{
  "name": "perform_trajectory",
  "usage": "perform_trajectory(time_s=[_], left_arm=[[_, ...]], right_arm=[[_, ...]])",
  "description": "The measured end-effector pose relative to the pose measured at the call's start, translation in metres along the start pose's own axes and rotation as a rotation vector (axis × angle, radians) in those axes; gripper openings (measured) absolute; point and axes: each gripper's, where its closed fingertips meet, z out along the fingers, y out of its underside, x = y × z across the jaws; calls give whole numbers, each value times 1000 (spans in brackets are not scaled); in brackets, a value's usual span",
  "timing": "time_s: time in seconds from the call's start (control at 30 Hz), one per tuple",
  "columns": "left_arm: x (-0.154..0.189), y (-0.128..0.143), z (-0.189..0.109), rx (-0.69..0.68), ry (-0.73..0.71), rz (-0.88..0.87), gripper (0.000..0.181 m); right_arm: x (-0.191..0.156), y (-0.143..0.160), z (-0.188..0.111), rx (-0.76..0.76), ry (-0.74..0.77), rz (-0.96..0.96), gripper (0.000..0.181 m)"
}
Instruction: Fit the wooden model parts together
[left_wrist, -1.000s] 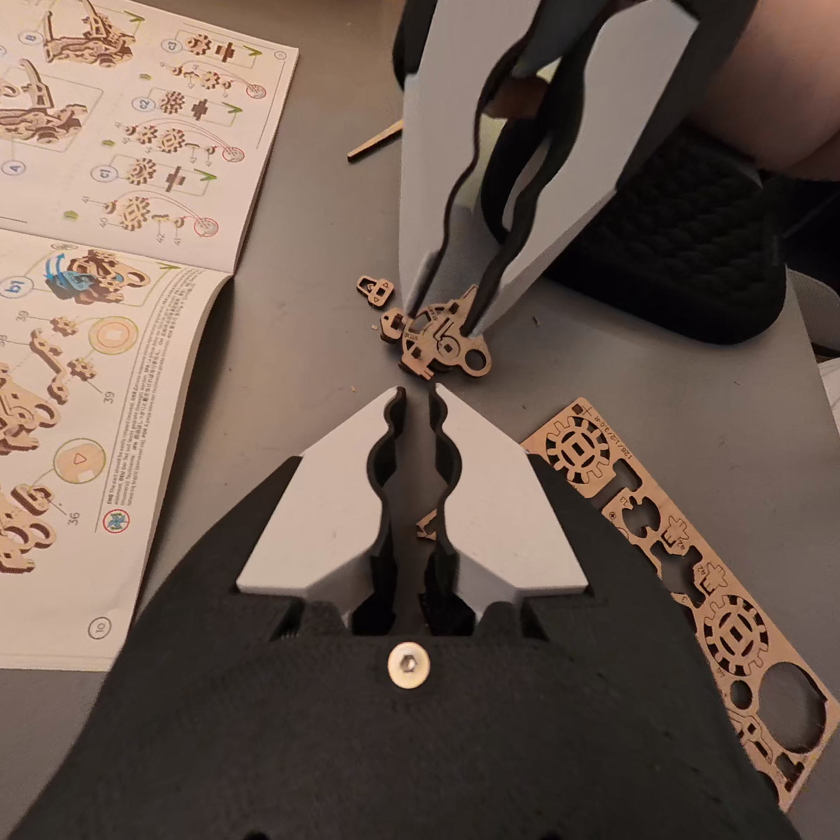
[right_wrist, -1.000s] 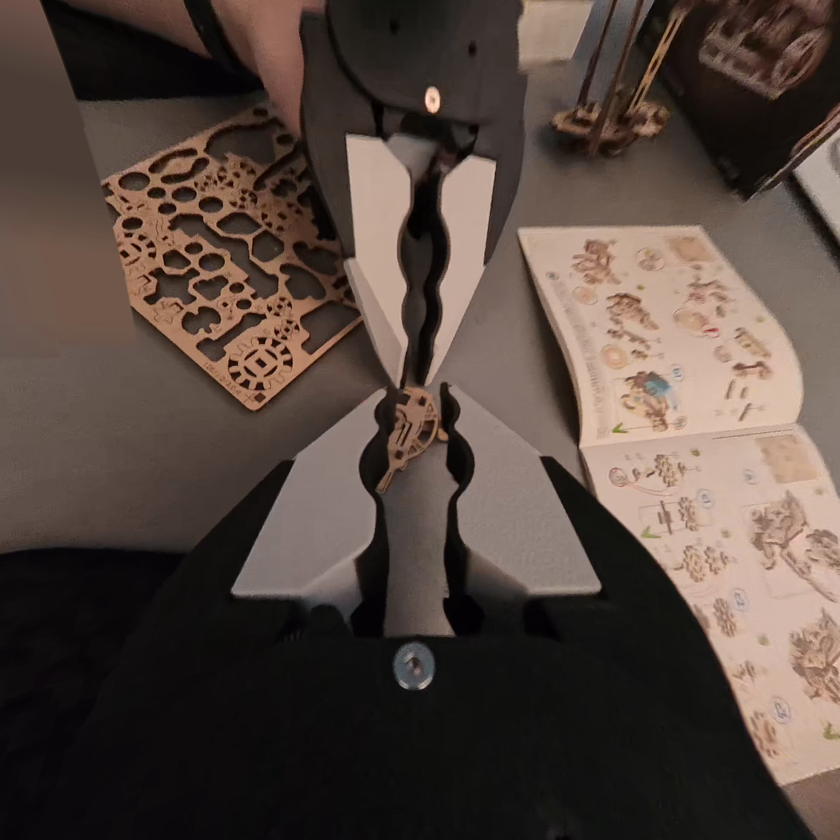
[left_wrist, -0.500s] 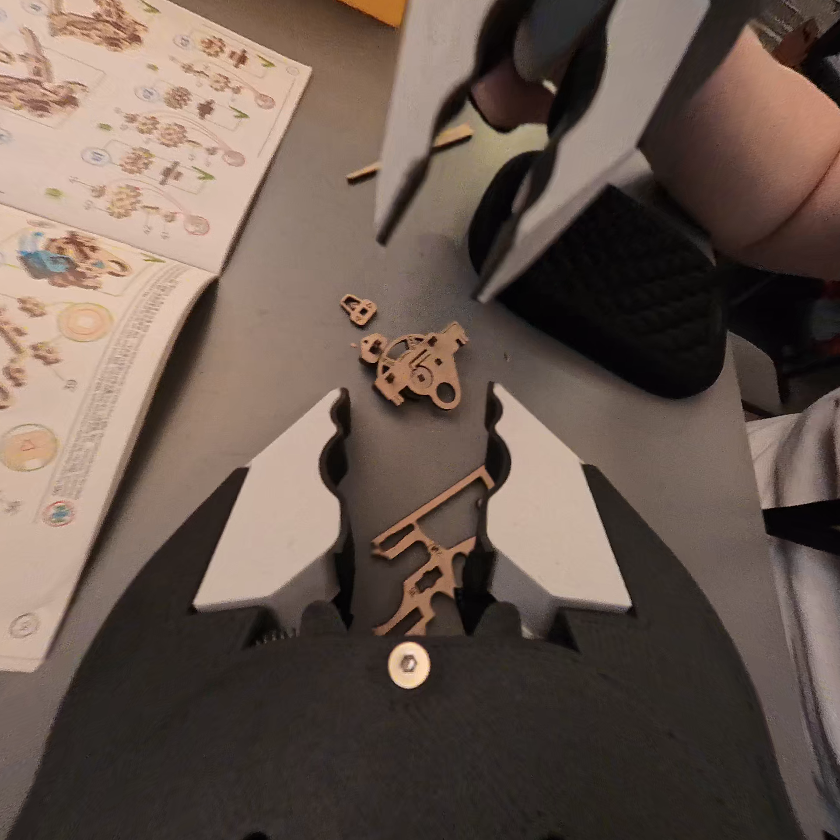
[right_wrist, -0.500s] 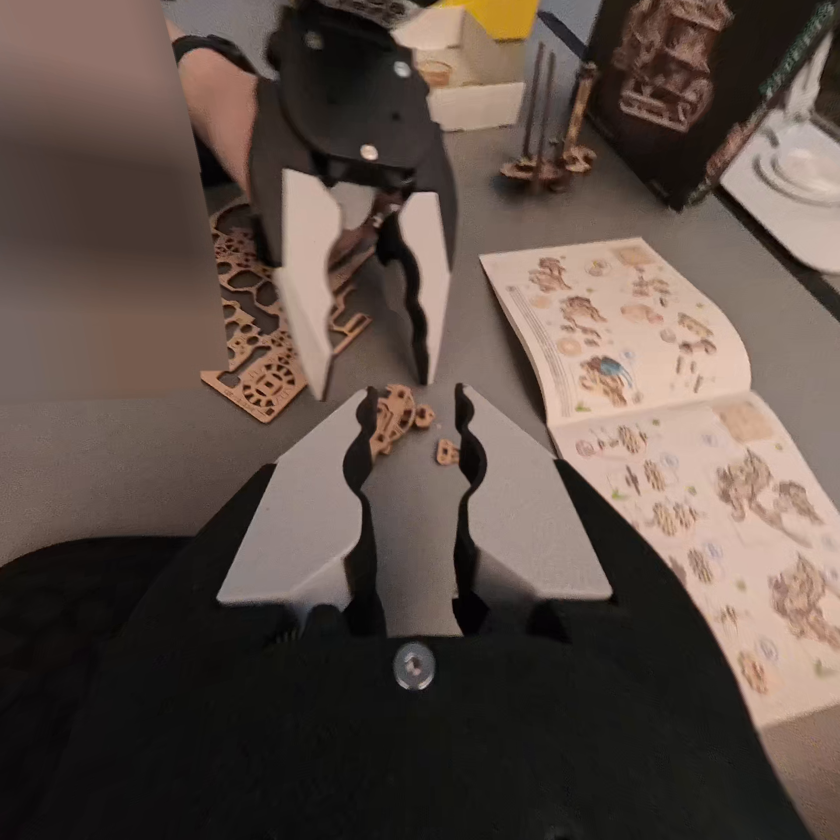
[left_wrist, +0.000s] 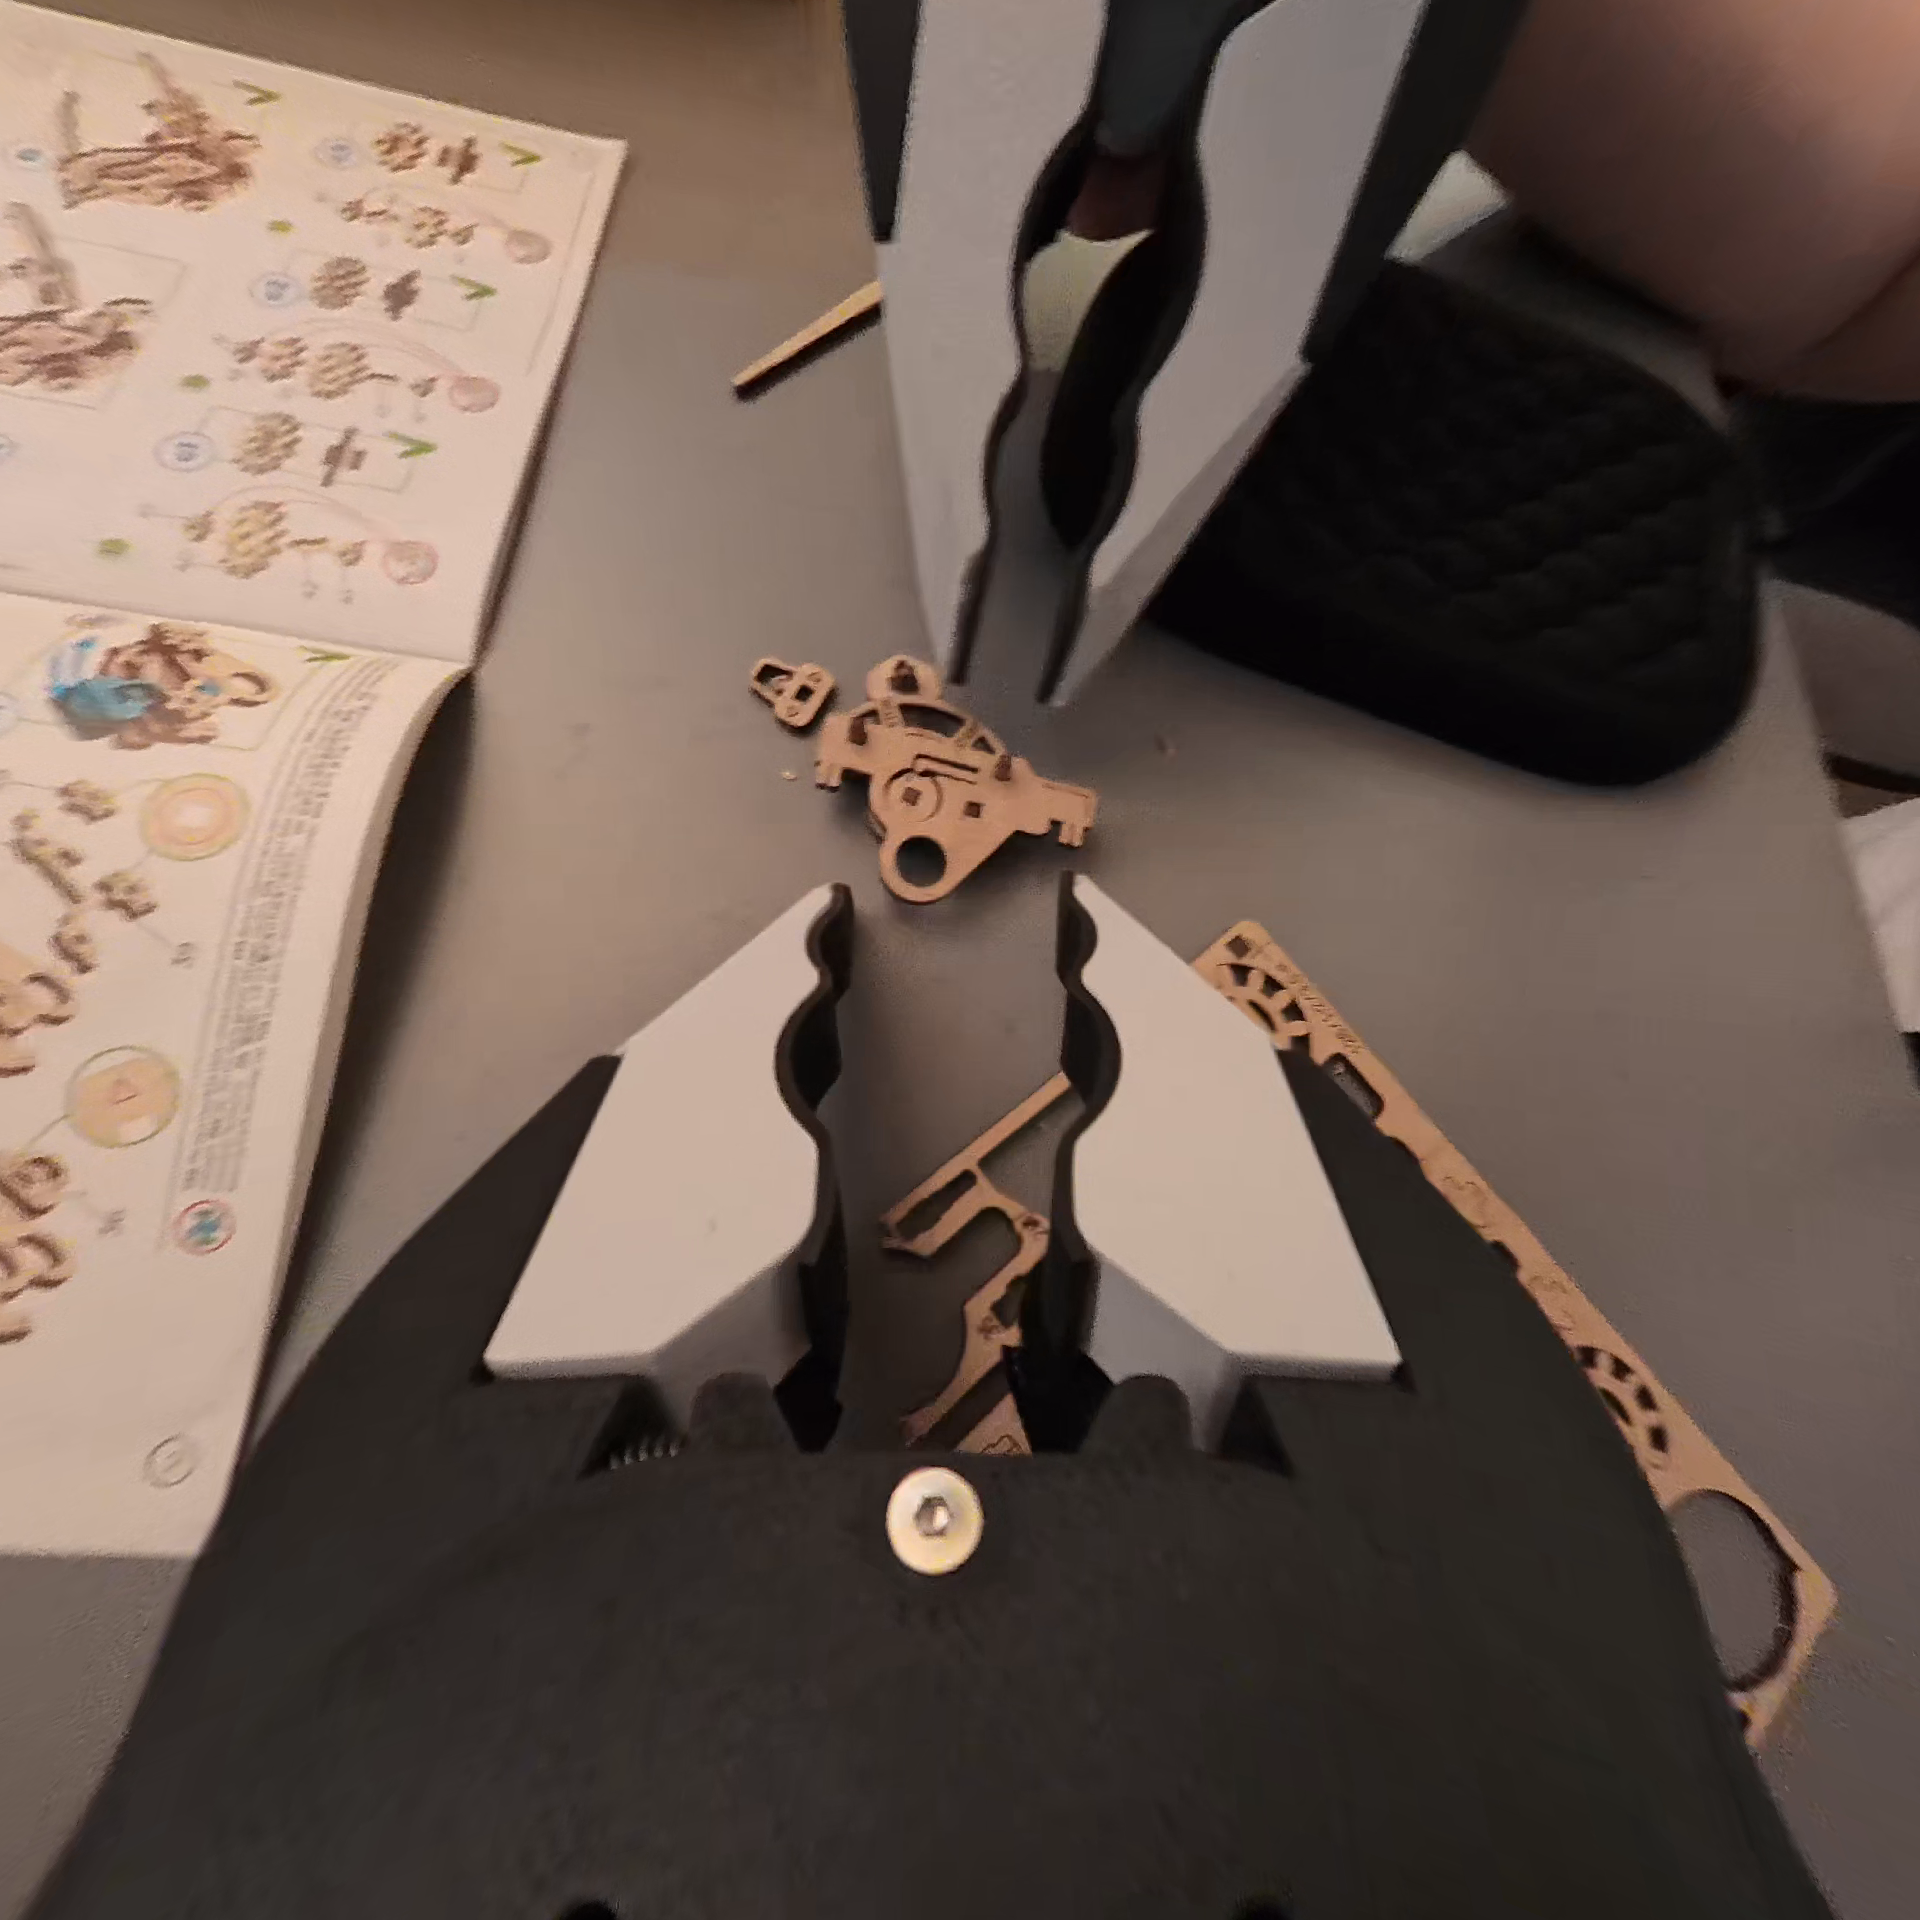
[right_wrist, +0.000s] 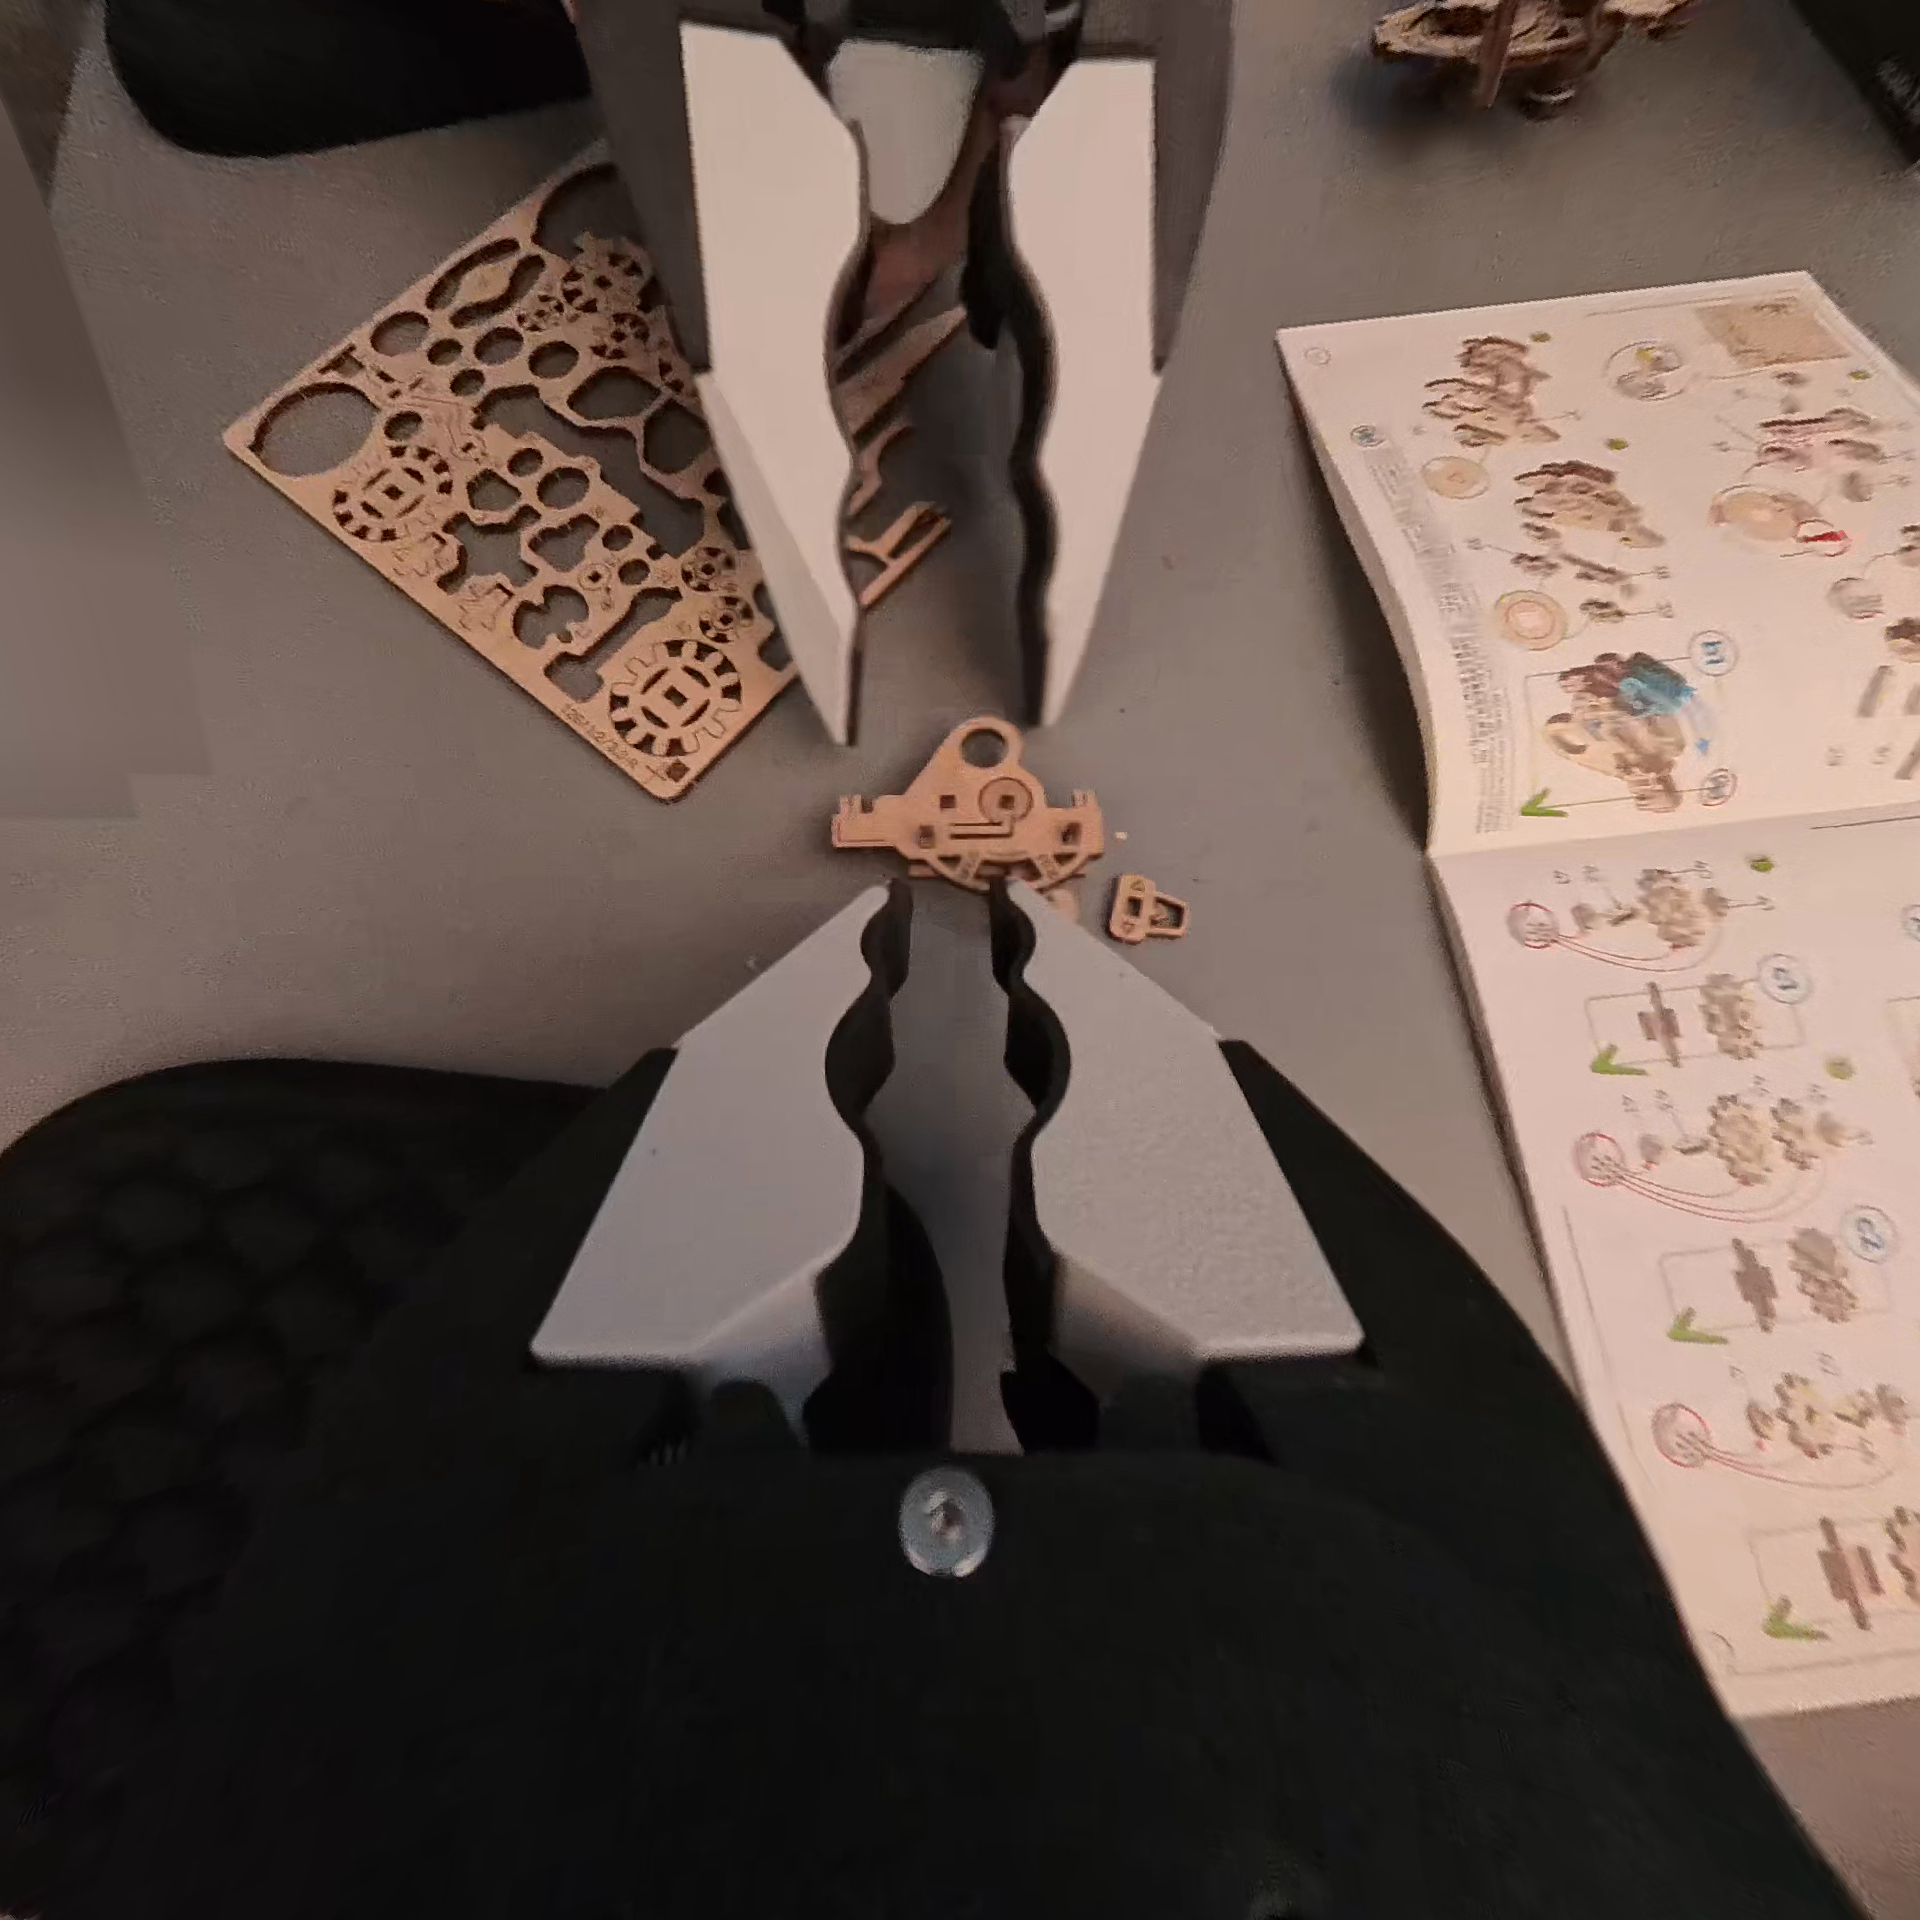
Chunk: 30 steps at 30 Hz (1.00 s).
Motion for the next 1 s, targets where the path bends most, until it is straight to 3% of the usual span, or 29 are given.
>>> perform_trajectory(time_s=[0.03, 0.13, 0.27, 0.37, 0.47, 0.6, 0.7, 1.0], left_arm=[[1, -1, 0, 6, 8, -11, 38], [-1, 0, 3, -5, -3, 12, 32], [-3, 1, 7, -23, -21, 53, 25], [-4, 0, 7, -18, -13, 55, 21], [-7, -5, 1, 14, -29, 86, 23], [-4, -20, -10, 98, -49, 187, 20], [2, -12, 1, 43, -12, 234, 13], [-4, -14, 3, 43, -52, 222, 22]], right_arm=[[1, -4, -3, 20, 13, -14, 15], [5, -27, -8, 160, 47, -51, 14], [10, -5, 8, 43, 39, -21, 23], [8, -22, 1, 125, 26, 8, 22], [8, -5, 10, 52, 16, 25, 25], [5, -26, -2, 146, 40, -4, 19], [8, -7, 12, 72, 20, 25, 20], [11, -10, 3, 45, 60, -30, 20]])
